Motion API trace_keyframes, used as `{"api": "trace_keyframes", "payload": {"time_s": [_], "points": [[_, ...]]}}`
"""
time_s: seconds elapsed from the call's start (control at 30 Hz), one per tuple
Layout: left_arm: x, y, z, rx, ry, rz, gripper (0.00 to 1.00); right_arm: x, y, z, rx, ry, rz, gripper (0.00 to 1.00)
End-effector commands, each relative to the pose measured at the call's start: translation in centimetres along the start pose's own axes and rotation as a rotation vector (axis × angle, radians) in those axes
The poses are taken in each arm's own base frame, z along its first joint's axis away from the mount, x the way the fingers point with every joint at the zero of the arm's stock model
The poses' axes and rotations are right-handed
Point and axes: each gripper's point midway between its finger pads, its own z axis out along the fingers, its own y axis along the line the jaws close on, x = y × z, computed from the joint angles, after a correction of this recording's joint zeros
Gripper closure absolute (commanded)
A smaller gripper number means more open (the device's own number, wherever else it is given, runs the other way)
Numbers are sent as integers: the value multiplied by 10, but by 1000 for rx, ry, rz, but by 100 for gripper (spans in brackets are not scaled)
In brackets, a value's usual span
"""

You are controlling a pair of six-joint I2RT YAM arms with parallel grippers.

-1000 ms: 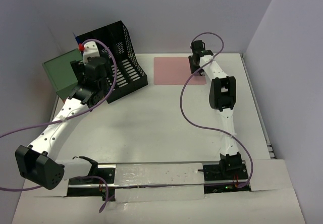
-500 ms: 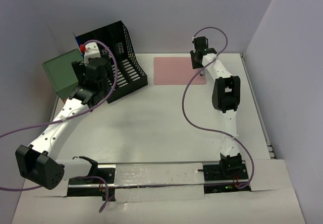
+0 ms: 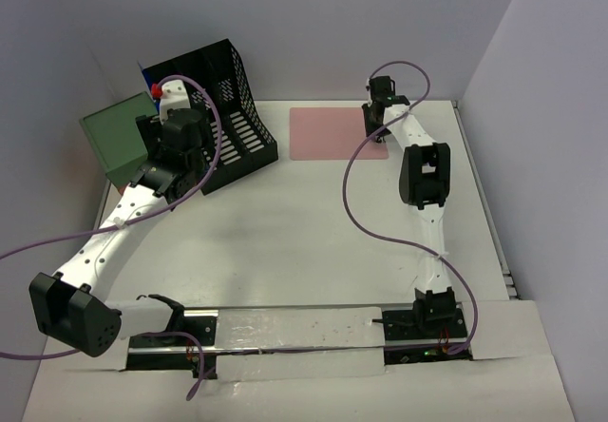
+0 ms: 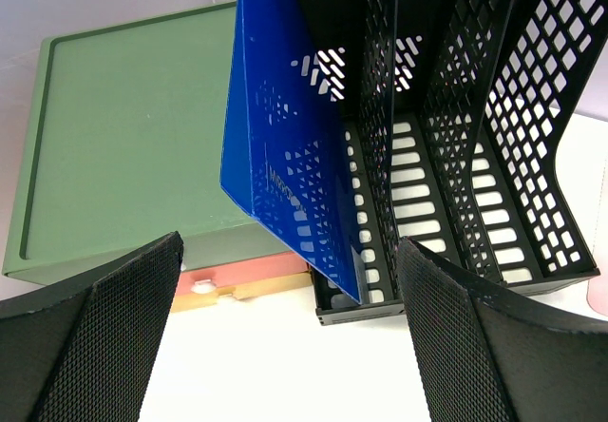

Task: Organize the desk

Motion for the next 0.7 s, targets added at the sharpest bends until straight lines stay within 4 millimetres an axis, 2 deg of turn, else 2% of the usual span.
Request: {"api": "trace_keyframes", "payload": {"time_s": [0.0, 0.27, 0.37, 0.4, 0.47, 0.53, 0.57, 0.6, 0.63, 0.67], "points": [[-13, 1, -1, 2, -28, -24, 1, 32, 5, 12, -30, 110, -26, 64], [-21, 3, -7, 20, -40, -31, 1, 41, -1, -3, -9, 150, -56, 100], [-21, 5, -10, 35, -41, -19, 1, 36, -4, -15, -1, 131, -51, 100], [-20, 4, -12, 47, -34, -10, 1, 42, -2, -17, -9, 143, -45, 100], [-19, 1, -18, 97, -19, 15, 1, 40, 2, -35, -32, 123, -17, 100], [-20, -7, -24, 173, -6, 39, 1, 26, 6, -61, -66, 56, 29, 100], [-18, -12, -28, 219, 8, 61, 1, 28, 8, -70, -82, 45, 38, 100], [-16, -16, -31, 256, 19, 83, 1, 45, 11, -71, -91, 75, 67, 100], [-14, -15, -32, 260, 29, 103, 1, 37, 12, -80, -99, 43, 84, 100], [-11, -24, -36, 317, 45, 121, 1, 53, 13, -81, -100, 69, 89, 100]]}}
